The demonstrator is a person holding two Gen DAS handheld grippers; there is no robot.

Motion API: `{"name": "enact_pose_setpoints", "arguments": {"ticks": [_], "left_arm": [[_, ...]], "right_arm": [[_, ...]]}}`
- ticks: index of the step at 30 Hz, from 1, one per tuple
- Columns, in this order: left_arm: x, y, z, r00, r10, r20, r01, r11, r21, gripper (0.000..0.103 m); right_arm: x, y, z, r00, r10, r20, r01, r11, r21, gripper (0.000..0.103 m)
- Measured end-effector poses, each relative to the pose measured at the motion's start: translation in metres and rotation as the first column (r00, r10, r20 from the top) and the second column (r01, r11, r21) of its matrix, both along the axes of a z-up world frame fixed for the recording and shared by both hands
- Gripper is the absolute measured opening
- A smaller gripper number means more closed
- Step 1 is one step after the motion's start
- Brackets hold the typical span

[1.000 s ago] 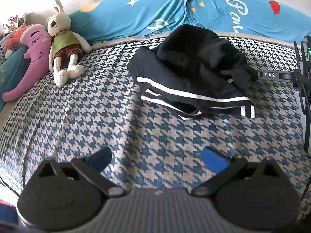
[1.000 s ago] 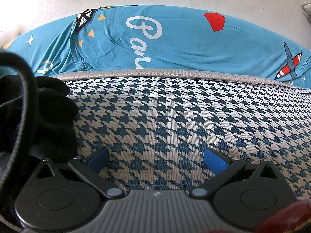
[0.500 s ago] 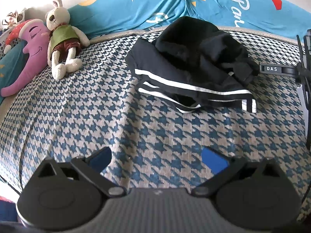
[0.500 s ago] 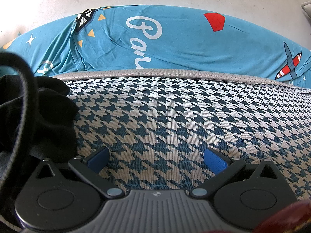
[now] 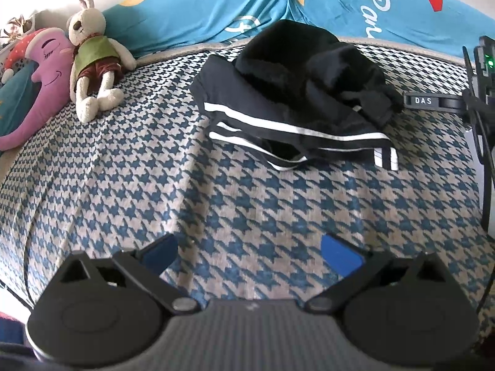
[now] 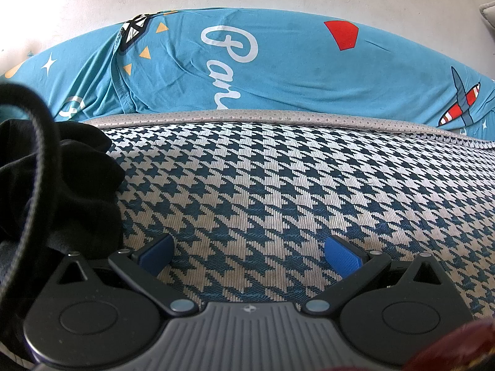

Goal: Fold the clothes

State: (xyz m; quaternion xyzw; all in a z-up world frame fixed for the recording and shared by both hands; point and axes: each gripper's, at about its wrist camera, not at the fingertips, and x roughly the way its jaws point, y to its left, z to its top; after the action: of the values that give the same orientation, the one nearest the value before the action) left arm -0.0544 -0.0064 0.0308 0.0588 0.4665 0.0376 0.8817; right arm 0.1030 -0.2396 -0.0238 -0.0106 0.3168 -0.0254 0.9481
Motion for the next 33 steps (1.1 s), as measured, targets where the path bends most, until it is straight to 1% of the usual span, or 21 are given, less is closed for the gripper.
{"name": "enact_pose_setpoints", "arguments": {"ticks": [4,11,14,21,24,29,33], "left_arm": [[-0.002,-0.002,-0.002,1.0,0.003,-0.005,-0.003,1.0,-0.004,0.103],[-0.004,0.003,0.005,1.0,0.01,0.01,-0.01,1.0,-0.003,0.103],[-0.005,0.005,0.003,1.0,0.021,0.003,-0.021,1.0,-0.012,0.103],[-0.005,0.003,-0.002,0.999,0.039,-0.011,-0.039,0.999,-0.006,0.103],[-0.004,0.004,0.001,0.999,0.051,-0.01,-0.052,0.999,-0.015,0.103],[-0.006,0.005,0.006,0.999,0.046,0.005,-0.046,0.999,-0.011,0.103],[-0.004,0.013,0.008,0.998,0.054,0.014,-0.054,0.998,-0.036,0.103]], "right_arm": [[0.0,0.0,0.0,1.0,0.0,0.0,0.0,1.0,0.0,0.103],[0.0,0.0,0.0,1.0,0.0,0.0,0.0,1.0,0.0,0.103],[0.0,0.0,0.0,1.0,0.0,0.0,0.0,1.0,0.0,0.103],[0.0,0.0,0.0,1.0,0.0,0.0,0.0,1.0,0.0,0.103],[0.0,0.0,0.0,1.0,0.0,0.0,0.0,1.0,0.0,0.103],[0.0,0.0,0.0,1.0,0.0,0.0,0.0,1.0,0.0,0.103],[0.0,0.0,0.0,1.0,0.0,0.0,0.0,1.0,0.0,0.103]]}}
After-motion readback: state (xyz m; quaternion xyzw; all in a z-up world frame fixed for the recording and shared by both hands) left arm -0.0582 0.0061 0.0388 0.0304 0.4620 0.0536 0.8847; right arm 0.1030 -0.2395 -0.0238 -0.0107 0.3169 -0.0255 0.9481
